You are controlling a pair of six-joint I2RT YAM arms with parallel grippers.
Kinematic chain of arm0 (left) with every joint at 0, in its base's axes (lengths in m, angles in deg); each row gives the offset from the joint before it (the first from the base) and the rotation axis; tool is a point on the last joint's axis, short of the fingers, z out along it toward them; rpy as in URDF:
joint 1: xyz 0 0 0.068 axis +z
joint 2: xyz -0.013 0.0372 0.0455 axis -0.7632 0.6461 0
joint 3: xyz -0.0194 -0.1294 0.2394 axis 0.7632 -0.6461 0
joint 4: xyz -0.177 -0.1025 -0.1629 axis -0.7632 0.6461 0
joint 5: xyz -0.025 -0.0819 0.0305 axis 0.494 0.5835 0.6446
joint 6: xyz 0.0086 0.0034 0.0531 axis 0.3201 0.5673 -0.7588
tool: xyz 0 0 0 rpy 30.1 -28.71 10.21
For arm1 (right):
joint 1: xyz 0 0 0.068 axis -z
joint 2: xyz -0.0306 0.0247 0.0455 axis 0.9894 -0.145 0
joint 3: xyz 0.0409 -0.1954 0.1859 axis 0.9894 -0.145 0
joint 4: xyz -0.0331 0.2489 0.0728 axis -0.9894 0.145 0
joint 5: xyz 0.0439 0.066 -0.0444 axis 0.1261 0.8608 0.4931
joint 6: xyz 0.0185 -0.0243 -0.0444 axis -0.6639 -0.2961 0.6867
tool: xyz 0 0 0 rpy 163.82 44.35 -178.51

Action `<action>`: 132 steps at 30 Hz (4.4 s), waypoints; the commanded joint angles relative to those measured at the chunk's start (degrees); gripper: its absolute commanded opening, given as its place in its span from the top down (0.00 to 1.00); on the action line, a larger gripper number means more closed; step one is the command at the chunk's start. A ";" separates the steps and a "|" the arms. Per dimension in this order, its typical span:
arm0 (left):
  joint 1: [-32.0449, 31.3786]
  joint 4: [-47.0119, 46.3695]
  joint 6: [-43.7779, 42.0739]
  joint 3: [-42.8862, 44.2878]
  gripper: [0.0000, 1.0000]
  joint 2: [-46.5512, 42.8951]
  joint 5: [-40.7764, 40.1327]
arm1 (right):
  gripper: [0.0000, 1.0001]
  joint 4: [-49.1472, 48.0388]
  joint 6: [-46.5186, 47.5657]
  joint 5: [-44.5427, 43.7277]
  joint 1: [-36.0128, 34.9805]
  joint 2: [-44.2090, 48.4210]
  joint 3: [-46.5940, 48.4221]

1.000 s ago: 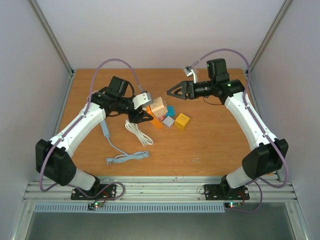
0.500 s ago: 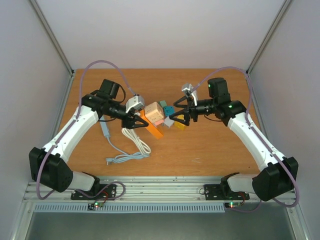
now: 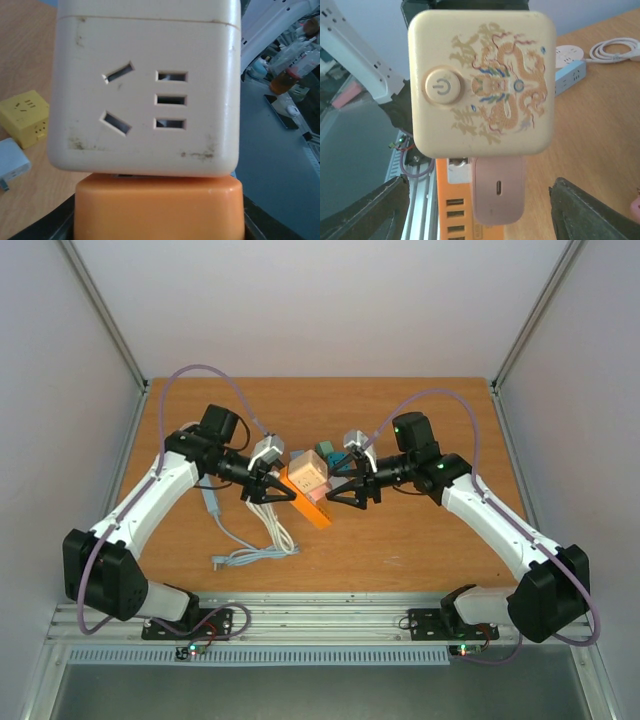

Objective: Pull the plug off the socket
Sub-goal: Remove the plug from the socket.

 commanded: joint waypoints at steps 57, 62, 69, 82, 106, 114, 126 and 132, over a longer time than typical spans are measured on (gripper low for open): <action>-1.15 -22.95 12.88 -10.80 1.00 -3.60 10.11 | 0.09 -1.09 -0.81 1.24 -2.22 -4.73 -0.06; -1.16 -22.67 12.33 -10.82 1.00 -3.54 10.62 | 0.32 -1.91 -1.93 1.75 -2.22 -5.07 -0.15; -0.53 -22.56 12.66 -10.34 1.00 -3.56 11.86 | 0.65 0.31 0.25 4.66 -2.22 -5.15 0.00; 0.00 -19.22 8.94 -10.43 1.00 -4.60 10.26 | 0.99 4.49 -0.37 7.01 -2.04 -7.42 3.08; 1.89 -27.52 17.07 -12.18 1.00 -5.19 11.79 | 0.99 0.04 -2.58 1.15 -2.12 -5.74 1.00; -0.27 -24.98 14.08 -12.24 1.00 -4.21 6.87 | 0.99 2.40 -3.51 -0.09 -3.49 -7.02 3.64; 1.75 -22.50 10.96 -10.72 1.00 -5.08 11.39 | 0.99 1.22 -3.56 3.35 -0.87 -7.82 2.38; 2.19 -29.14 18.03 -12.23 1.00 -4.67 9.81 | 0.99 -1.26 -6.78 2.50 -0.19 -7.40 1.97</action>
